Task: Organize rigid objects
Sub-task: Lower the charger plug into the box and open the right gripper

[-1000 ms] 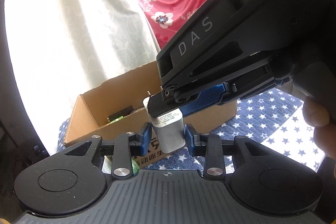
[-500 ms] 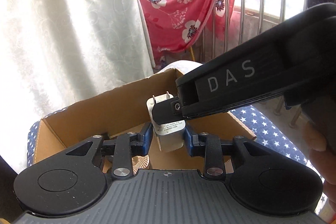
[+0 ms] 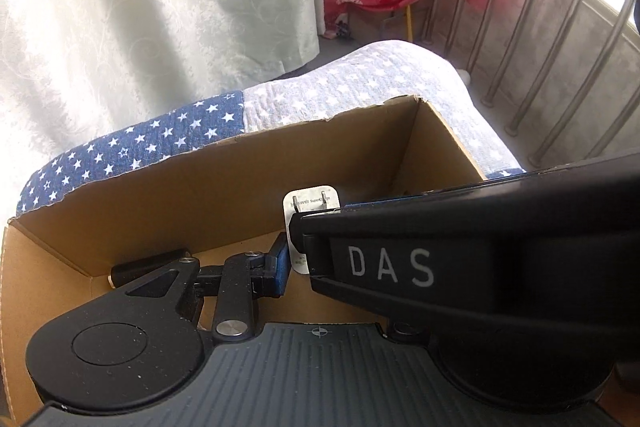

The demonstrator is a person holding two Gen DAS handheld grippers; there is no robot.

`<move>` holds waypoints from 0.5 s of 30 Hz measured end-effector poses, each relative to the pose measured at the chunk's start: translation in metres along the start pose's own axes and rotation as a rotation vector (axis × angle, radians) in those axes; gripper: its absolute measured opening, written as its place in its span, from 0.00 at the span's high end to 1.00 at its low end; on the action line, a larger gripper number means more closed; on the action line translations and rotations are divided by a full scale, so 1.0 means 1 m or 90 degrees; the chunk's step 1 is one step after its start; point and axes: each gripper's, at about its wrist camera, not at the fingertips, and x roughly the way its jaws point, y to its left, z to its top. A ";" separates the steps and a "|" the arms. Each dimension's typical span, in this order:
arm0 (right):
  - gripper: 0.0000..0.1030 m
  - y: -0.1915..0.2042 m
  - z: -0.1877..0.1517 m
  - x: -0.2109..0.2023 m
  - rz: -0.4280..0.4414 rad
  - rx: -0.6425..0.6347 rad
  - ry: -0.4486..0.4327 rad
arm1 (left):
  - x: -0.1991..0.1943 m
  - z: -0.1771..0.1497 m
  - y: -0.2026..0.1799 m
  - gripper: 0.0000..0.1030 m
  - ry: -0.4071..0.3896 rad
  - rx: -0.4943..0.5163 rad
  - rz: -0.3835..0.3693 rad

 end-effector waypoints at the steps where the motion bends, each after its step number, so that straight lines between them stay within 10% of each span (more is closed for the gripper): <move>1: 0.74 0.001 0.002 0.002 0.001 -0.002 0.002 | 0.007 0.010 -0.003 0.72 0.002 0.000 0.001; 15: 0.73 0.006 0.005 0.015 -0.009 -0.018 0.015 | 0.024 0.022 -0.006 0.69 0.017 0.000 -0.002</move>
